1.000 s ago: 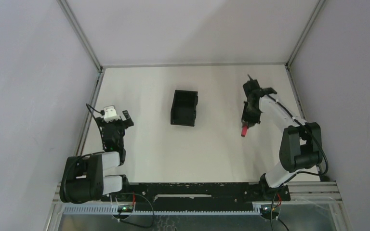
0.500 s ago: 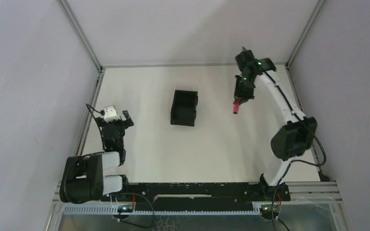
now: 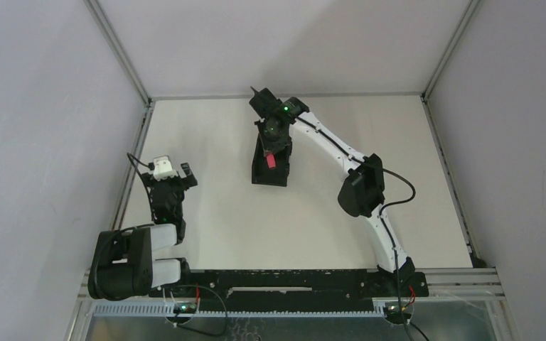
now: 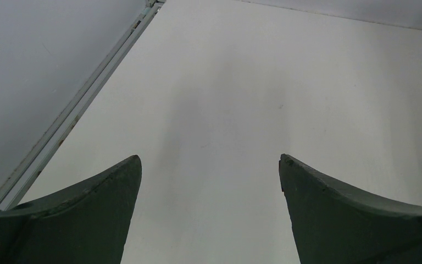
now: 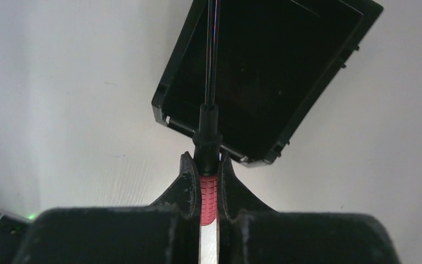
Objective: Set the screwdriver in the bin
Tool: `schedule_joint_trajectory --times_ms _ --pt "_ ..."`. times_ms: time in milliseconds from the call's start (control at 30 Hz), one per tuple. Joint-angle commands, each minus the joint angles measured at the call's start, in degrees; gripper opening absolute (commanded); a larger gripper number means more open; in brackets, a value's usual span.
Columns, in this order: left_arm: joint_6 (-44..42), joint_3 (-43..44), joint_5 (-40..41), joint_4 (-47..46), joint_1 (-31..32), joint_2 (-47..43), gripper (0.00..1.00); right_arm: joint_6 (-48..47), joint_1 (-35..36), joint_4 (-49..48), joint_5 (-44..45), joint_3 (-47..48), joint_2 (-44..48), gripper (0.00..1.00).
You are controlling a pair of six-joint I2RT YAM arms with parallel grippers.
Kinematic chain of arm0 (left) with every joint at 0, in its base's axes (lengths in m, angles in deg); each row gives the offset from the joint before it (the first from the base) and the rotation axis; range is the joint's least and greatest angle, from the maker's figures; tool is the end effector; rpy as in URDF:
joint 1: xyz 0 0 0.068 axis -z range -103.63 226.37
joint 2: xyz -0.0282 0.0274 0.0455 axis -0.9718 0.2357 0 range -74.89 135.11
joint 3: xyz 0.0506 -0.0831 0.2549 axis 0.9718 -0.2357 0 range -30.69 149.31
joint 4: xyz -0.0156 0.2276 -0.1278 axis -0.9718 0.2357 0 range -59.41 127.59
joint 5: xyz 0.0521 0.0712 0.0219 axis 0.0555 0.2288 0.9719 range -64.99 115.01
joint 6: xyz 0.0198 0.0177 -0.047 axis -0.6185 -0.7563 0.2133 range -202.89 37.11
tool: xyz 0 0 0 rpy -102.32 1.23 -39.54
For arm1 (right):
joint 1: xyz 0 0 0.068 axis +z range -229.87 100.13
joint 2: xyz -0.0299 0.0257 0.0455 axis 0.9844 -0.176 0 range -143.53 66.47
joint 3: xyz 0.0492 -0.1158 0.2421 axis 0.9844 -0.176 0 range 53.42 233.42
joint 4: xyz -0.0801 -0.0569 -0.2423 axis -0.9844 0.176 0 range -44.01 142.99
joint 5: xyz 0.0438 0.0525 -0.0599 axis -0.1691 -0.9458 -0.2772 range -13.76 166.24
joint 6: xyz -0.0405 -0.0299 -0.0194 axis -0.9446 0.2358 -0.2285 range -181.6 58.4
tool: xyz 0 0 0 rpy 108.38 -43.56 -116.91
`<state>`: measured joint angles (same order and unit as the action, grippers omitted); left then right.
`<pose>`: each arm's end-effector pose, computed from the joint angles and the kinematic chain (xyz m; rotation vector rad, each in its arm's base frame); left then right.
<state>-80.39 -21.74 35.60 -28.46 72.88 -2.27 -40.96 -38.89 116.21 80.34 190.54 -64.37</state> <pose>0.2115 0.0195 0.1636 -0.2266 1.6370 0.1656 0.3624 0.3114 0.3011 -0.4555 2.6668 0.2374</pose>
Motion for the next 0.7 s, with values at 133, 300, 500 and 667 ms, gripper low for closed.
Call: schedule_joint_trajectory --times_ms 133,300,500,667 --pt "-0.9 2.0 0.4 -1.8 0.2 -0.5 1.0 -7.3 1.1 -14.4 7.7 -8.1 -0.9 0.0" --pt "-0.9 2.1 0.4 -1.8 0.2 -0.5 1.0 -6.9 1.3 -13.9 9.3 -8.1 -5.5 0.0" --pt "-0.9 2.0 0.4 -1.7 0.3 -0.5 1.0 -5.6 1.4 -13.3 9.0 -9.9 -5.4 0.22" --pt "-0.9 2.1 0.4 -1.8 0.2 -0.5 1.0 -4.1 1.4 -14.3 9.1 -10.5 -2.1 0.38"
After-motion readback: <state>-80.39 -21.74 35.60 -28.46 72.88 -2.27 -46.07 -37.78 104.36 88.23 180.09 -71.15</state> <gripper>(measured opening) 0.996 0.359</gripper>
